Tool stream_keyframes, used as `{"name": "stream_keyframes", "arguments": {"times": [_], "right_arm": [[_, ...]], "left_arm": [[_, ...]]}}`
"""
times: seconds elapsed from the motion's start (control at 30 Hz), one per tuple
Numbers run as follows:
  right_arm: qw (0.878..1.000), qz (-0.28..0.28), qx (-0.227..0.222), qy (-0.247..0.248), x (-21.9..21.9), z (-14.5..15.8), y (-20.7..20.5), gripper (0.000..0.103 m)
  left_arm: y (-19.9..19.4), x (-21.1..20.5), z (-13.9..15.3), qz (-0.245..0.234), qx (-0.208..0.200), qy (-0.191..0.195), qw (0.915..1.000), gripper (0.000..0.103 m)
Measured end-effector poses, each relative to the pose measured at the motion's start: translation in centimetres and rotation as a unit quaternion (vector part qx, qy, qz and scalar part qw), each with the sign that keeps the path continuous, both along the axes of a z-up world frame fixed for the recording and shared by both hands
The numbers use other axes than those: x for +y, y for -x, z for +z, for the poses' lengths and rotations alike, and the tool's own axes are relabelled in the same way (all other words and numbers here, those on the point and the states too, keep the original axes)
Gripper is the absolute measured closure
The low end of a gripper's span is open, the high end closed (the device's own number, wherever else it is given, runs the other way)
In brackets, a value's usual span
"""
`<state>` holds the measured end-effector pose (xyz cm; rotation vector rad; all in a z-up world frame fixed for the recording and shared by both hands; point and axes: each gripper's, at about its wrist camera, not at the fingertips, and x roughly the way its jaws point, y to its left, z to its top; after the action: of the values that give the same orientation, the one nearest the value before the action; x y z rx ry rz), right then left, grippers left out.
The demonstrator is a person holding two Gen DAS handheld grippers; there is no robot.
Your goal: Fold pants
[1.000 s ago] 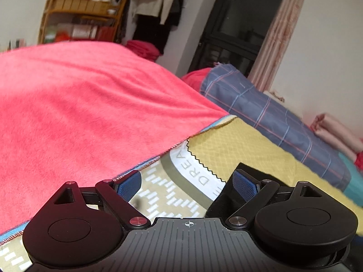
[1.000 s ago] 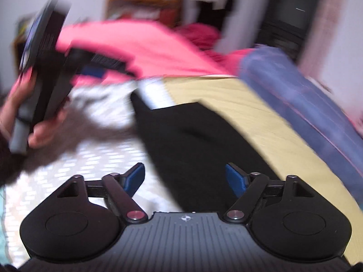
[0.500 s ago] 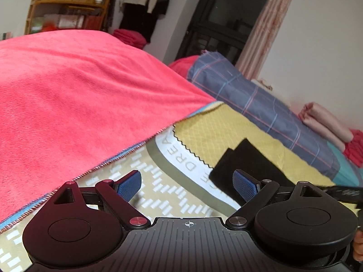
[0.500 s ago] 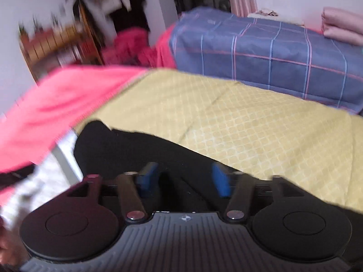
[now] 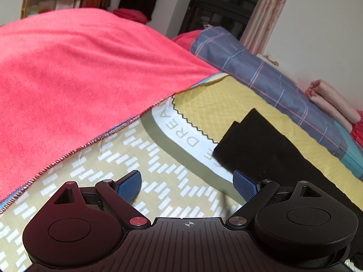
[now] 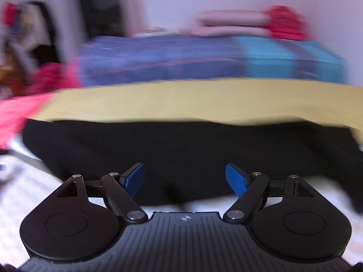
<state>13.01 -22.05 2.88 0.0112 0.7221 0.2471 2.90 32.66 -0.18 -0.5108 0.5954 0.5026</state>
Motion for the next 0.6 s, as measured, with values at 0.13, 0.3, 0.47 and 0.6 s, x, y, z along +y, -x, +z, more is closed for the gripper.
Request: {"name": "stream_keyframes", "arguments": {"times": [0.13,0.3,0.47,0.6], "right_arm": [[0.986,-0.118,-0.03,0.116,-5.6,-1.6,1.7,0.021],[0.974,-0.121,-0.03,0.19,-8.6,-3.7,1.2,0.016],[0.988,-0.08,-0.013,0.132,-11.0,-2.9,-0.9,0.096],[0.994,-0.097,-0.025,-0.044,-16.8,0.5,-4.2,0.094]], "left_arm": [[-0.2,-0.1,-0.1,0.004,0.007,-0.005,1.0,0.0],[-0.6,-0.7,-0.1,0.007,0.021,-0.025,0.9994,0.0],[-0.7,-1.0,-0.1,0.013,0.029,-0.036,0.9988,0.0],[-0.7,-1.1,-0.1,0.019,0.033,-0.041,0.9984,0.0]]}}
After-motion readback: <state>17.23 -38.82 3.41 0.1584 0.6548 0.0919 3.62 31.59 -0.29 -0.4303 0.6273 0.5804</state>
